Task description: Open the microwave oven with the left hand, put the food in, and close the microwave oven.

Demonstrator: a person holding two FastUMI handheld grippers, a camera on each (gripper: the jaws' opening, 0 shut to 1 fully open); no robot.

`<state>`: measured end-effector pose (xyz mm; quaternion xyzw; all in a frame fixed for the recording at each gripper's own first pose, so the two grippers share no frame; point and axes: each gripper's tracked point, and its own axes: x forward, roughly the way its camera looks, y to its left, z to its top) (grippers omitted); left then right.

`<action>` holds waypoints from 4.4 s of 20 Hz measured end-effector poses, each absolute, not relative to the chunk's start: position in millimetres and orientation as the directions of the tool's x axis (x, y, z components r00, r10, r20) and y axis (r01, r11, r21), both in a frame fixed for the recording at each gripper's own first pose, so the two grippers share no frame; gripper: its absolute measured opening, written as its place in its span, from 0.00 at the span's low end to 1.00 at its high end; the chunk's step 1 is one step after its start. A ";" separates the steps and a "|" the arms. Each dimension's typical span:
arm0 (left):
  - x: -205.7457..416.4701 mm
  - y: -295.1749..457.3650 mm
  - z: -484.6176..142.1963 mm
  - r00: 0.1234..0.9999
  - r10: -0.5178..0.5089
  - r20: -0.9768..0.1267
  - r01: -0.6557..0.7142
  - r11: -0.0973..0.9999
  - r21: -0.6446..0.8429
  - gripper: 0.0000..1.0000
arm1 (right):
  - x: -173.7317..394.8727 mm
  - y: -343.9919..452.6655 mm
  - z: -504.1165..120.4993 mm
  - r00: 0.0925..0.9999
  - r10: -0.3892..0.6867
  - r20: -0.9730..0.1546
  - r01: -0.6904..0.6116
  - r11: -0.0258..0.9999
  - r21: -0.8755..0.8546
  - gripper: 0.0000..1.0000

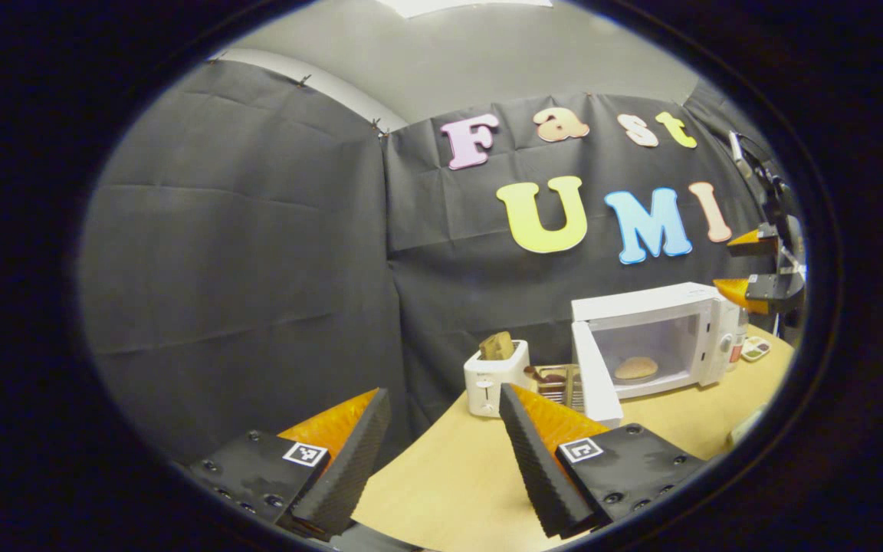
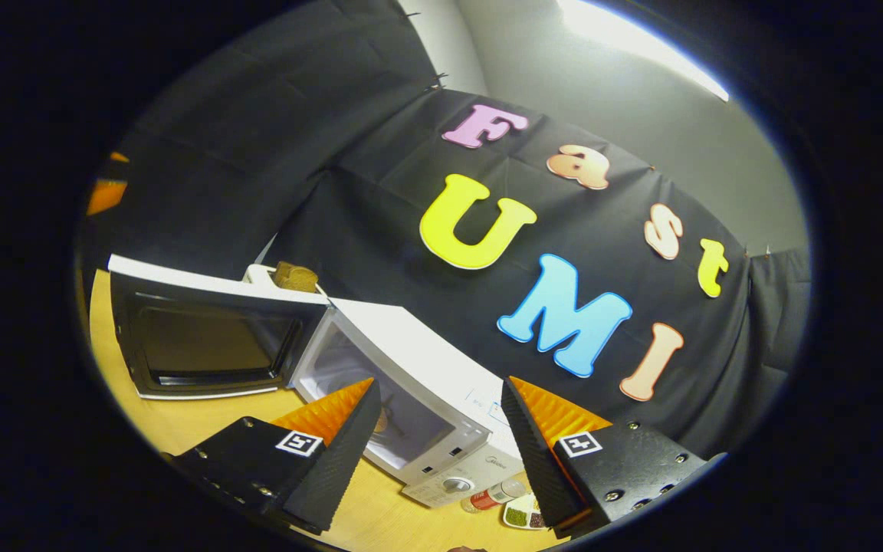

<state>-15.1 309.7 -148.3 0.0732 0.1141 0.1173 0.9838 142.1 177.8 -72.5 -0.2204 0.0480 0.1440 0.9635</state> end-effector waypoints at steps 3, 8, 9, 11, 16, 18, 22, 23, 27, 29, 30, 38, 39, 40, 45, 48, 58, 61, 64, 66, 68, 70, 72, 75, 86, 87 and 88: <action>-5.1 311.3 -181.5 0.942 0.210 -0.261 -0.180 0.974 0.136 0.96 | 123.9 163.0 -50.7 0.968 0.222 -0.118 -0.250 0.906 -0.341 0.96; 8.7 308.1 -231.2 0.928 0.155 -0.339 -0.118 0.985 0.127 0.94 | 92.7 146.6 -30.8 0.979 0.188 -0.081 -0.204 0.939 -0.276 0.96; 11.6 307.9 -240.3 0.923 0.146 -0.357 -0.108 0.986 0.124 0.95 | 85.9 142.3 -27.5 0.981 0.181 -0.073 -0.194 0.945 -0.263 0.96; 18.3 307.1 -256.5 0.912 0.138 -0.385 -0.100 0.988 0.117 0.79 | 78.8 135.6 -22.6 0.985 0.162 -0.062 -0.173 0.956 -0.238 0.96; 30.3 282.4 -283.2 0.886 0.074 -0.458 -0.050 0.997 0.064 0.26 | 75.2 107.4 -18.2 0.992 0.111 -0.056 -0.121 0.967 -0.226 0.96; 32.1 269.4 -278.0 0.887 0.072 -0.456 -0.044 0.996 0.071 0.17 | 76.3 95.8 -22.7 0.993 0.093 -0.071 -0.106 0.971 -0.214 0.96; 34.7 244.8 -272.7 0.885 0.070 -0.460 -0.042 0.996 0.073 0.07 | 79.1 70.9 -32.8 0.992 0.066 -0.106 -0.086 0.976 -0.198 0.96; 34.8 234.8 -270.6 0.885 0.051 -0.463 -0.031 0.998 0.050 0.07 | 78.6 63.8 -35.1 0.992 0.061 -0.113 -0.083 0.977 -0.194 0.96; 39.6 191.0 -262.8 0.888 0.005 -0.459 0.019 0.999 0.048 0.07 | 88.0 39.0 -41.1 0.989 0.043 -0.141 -0.070 0.979 -0.192 0.96; 43.7 163.5 -261.6 0.886 -0.029 -0.463 0.053 0.998 0.039 0.07 | 89.0 24.7 -43.7 0.988 0.039 -0.151 -0.068 0.979 -0.191 0.97; 47.0 149.9 -261.3 0.885 -0.045 -0.464 0.069 0.997 0.035 0.07 | 88.8 16.2 -43.3 0.988 0.034 -0.151 -0.063 0.980 -0.191 0.97; 75.5 58.2 -254.0 0.877 -0.148 -0.457 0.177 0.984 0.020 0.07 | 90.8 -40.5 -48.8 0.987 -0.012 -0.160 -0.019 0.982 -0.188 0.97; 79.2 47.4 -254.5 0.876 -0.161 -0.454 0.189 0.982 0.016 0.07 | 90.7 -47.4 -49.4 0.987 -0.020 -0.159 -0.011 0.982 -0.189 0.97; 84.1 37.0 -254.5 0.876 -0.173 -0.451 0.201 0.980 0.014 0.07 | 89.1 -54.4 -49.3 0.987 -0.027 -0.156 -0.003 0.981 -0.192 0.97; 100.2 -11.6 -258.0 0.861 -0.235 -0.451 0.258 0.966 -0.010 0.07 | 74.5 -90.9 -55.8 0.986 -0.061 -0.156 0.028 0.978 -0.207 0.97; 111.7 -34.3 -255.9 0.852 -0.270 -0.448 0.297 0.955 -0.010 0.07 | 70.3 -105.7 -58.0 0.983 -0.080 -0.162 0.045 0.977 -0.209 0.97; 167.6 -109.0 -257.4 0.808 -0.389 -0.442 0.417 0.908 -0.037 0.07 | 58.0 -153.8 -56.8 0.972 -0.181 -0.152 0.144 0.963 -0.226 0.97; 181.8 -127.7 -259.9 0.800 -0.405 -0.443 0.439 0.898 -0.029 0.07 | 52.0 -168.1 -59.6 0.965 -0.213 -0.155 0.175 0.958 -0.225 0.97; 195.5 -141.6 -262.0 0.795 -0.415 -0.442 0.445 0.895 -0.041 0.07 | 47.1 -181.6 -61.7 0.958 -0.237 -0.159 0.197 0.953 -0.229 0.97; 205.6 -146.6 -267.0 0.796 -0.411 -0.445 0.427 0.902 -0.068 0.07 | 45.7 -187.0 -62.0 0.956 -0.247 -0.156 0.210 0.953 -0.220 0.97; 216.8 -150.2 -267.1 0.802 -0.403 -0.441 0.402 0.910 -0.102 0.07 | 43.2 -194.8 -66.2 0.953 -0.253 -0.166 0.215 0.953 -0.215 0.97; 226.3 -151.1 -266.4 0.811 -0.390 -0.435 0.372 0.919 -0.129 0.07 | 43.2 -202.1 -70.3 0.949 -0.263 -0.176 0.221 0.948 -0.227 0.97; 234.6 -150.0 -265.6 0.824 -0.371 -0.429 0.343 0.928 -0.145 0.07 | 42.3 -207.8 -67.5 0.947 -0.270 -0.173 0.230 0.948 -0.221 0.97; 237.5 -150.2 -265.5 0.831 -0.363 -0.421 0.318 0.932 -0.174 0.07 | 43.2 -214.7 -69.3 0.946 -0.275 -0.169 0.235 0.946 -0.223 0.97; 242.2 -149.7 -232.1 0.858 -0.335 -0.389 0.306 0.942 -0.136 0.07 | 49.6 -169.2 -72.8 0.972 -0.153 -0.176 0.122 0.977 -0.175 0.97; 235.6 -148.6 -212.2 0.870 -0.346 -0.353 0.318 0.938 -0.136 0.07 | 53.6 -161.6 -72.1 0.976 -0.135 -0.171 0.107 0.981 -0.164 0.96; 228.9 -145.1 -193.5 0.878 -0.350 -0.325 0.325 0.937 -0.132 0.07 | 57.3 -152.2 -70.9 0.979 -0.116 -0.165 0.092 0.985 -0.146 0.97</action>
